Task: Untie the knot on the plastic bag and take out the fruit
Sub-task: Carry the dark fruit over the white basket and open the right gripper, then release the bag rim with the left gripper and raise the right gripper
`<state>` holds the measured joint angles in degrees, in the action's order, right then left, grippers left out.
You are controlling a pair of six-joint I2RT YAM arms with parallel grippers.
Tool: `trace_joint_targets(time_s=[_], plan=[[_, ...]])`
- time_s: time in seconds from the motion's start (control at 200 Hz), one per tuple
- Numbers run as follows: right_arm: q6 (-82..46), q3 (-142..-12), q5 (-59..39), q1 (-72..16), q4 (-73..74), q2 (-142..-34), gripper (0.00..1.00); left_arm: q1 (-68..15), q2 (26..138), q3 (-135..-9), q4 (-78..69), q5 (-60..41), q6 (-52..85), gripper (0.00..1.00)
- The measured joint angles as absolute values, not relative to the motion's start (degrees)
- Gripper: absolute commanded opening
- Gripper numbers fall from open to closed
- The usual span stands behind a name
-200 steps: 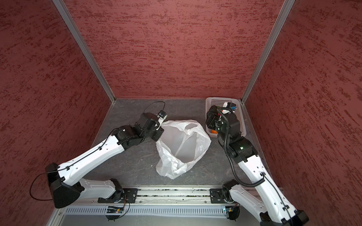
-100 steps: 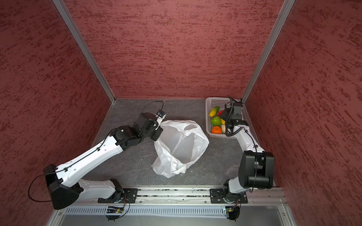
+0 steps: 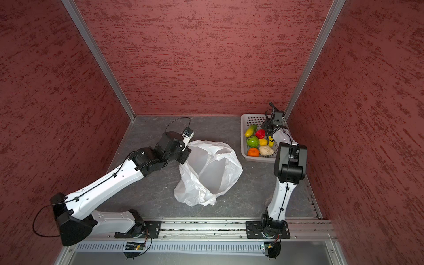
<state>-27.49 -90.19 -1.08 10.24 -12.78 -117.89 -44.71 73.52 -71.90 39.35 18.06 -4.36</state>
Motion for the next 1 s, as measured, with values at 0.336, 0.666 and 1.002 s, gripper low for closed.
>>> trace_joint_targets(time_s=[0.336,0.666,1.002], plan=[[-27.29,-91.46,-0.78,10.24,-14.61,-118.74,0.74,-44.45,73.49,-71.66,38.48,17.96,-4.29,0.00],[-26.68,-86.32,-0.89,10.24,-14.59,-111.28,0.83,-42.85,74.26,-71.48,36.36,17.30,-4.47,0.00],[-28.51,-65.89,-4.12,8.14,-12.78,-93.69,0.84,-38.72,76.36,-70.17,32.16,16.58,-7.35,0.00]])
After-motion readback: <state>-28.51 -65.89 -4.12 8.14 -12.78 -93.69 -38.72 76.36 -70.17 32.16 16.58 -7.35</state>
